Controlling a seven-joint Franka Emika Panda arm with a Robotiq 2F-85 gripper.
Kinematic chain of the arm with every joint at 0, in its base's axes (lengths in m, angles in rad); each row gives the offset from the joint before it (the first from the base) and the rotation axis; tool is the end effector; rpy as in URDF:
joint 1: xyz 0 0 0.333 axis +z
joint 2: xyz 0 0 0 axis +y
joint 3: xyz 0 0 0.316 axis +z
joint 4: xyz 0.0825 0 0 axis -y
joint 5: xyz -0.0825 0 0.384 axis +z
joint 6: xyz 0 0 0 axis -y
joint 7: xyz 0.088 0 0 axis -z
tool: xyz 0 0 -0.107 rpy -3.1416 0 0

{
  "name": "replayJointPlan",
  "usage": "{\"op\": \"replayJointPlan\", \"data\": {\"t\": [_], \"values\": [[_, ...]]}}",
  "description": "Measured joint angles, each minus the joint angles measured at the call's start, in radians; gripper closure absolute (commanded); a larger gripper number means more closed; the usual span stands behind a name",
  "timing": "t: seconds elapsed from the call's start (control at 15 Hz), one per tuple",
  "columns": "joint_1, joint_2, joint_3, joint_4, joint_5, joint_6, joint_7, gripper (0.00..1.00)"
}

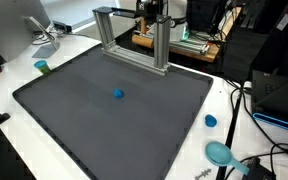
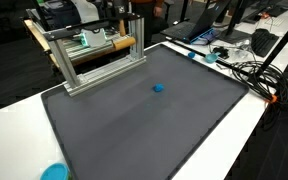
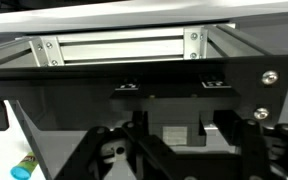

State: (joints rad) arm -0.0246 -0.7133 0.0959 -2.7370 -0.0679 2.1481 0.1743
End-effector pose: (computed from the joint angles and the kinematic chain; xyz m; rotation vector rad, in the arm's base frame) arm 0.3373 0.0199 0.4361 3.0244 -0.1344 0.2030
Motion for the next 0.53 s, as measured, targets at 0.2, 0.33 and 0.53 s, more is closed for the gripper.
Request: {"op": "replayJointPlan", "data": {"t": [0.2,0.33,0.53], "values": [[-0.008,-0.002,-0.004,0.000,-0.003,0.011,-0.001,0.71],[-0.007,-0.002,-0.006,-0.002,-0.002,0.018,-0.004,0.71],[-0.006,-0.002,-0.006,-0.005,-0.002,0.038,-0.006,0.71]]}}
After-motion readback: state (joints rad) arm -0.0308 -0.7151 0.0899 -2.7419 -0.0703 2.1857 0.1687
